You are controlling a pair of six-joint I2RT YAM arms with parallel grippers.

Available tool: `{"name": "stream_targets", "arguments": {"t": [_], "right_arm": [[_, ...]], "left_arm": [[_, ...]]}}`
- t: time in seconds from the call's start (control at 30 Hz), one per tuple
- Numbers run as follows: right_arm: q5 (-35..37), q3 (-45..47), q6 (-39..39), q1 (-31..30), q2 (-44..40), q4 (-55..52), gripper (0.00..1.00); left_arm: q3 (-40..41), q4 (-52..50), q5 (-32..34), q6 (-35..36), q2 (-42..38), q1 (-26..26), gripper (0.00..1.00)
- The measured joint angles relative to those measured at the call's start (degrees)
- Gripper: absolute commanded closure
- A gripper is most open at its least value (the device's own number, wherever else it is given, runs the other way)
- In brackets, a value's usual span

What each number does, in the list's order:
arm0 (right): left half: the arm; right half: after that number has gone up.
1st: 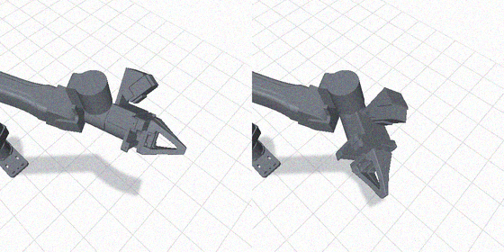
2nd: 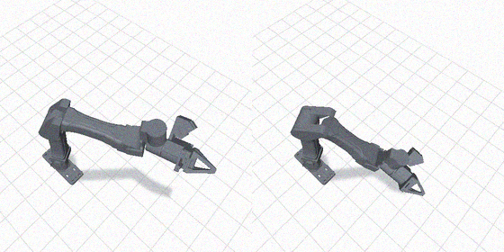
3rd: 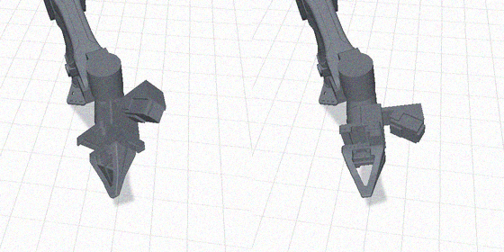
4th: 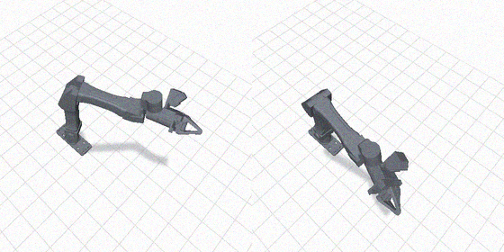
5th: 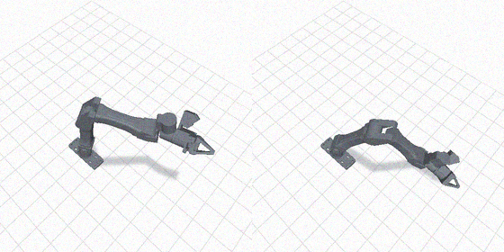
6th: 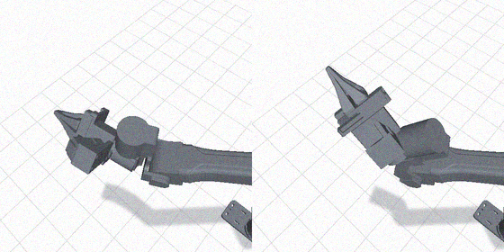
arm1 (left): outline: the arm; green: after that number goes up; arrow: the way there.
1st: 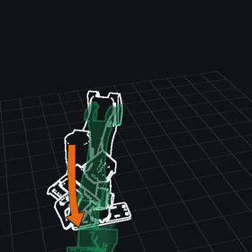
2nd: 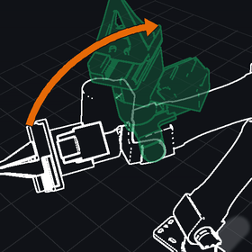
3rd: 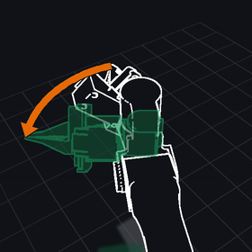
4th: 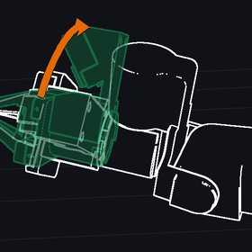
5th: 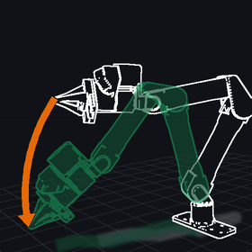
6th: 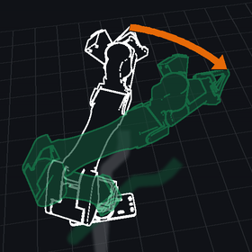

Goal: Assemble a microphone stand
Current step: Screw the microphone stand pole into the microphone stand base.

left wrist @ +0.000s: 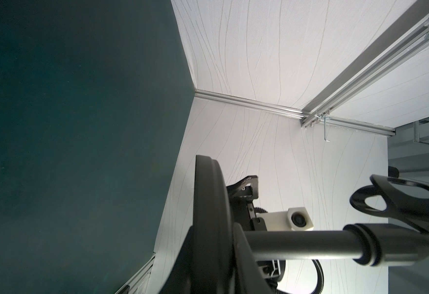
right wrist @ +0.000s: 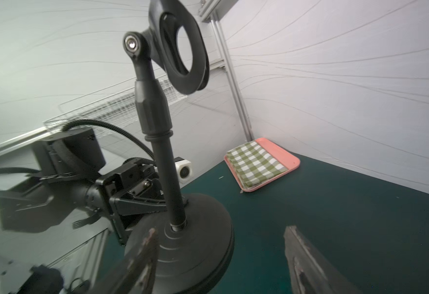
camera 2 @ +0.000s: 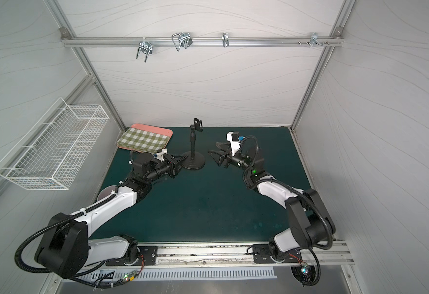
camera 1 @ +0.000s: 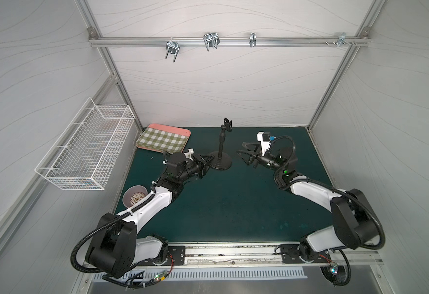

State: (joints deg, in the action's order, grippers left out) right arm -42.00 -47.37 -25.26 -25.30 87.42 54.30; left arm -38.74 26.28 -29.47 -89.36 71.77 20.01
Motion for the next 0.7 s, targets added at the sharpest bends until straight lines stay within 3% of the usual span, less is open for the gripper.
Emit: {"name": "stream_targets", "arguments": {"t": [0.17,0.27,0.47,0.7], "right_arm": [[-15.78,-9.92,-9.07,-0.09,8.72,7.02,0.3],[-20.72,-13.57,-14.6,-0.87,13.35,13.14,0.32],[-24.9,-18.01,-21.75,-3.54,20.39,19.06,0.35],[-26.08,-21.73,-22.16,-6.51,21.77,19.5,0.43]], "left_arm": [[0.0,-0.28,-0.13,0.28,-1.38,0.0,1.0],[0.0,-0.35,-0.17,0.63,-2.03,0.0,1.0],[0.0,-0.52,-0.59,0.7,-2.16,0.0,1.0],[0.0,-2.03,-1.4,0.79,-2.19,0.0,1.0]]}}
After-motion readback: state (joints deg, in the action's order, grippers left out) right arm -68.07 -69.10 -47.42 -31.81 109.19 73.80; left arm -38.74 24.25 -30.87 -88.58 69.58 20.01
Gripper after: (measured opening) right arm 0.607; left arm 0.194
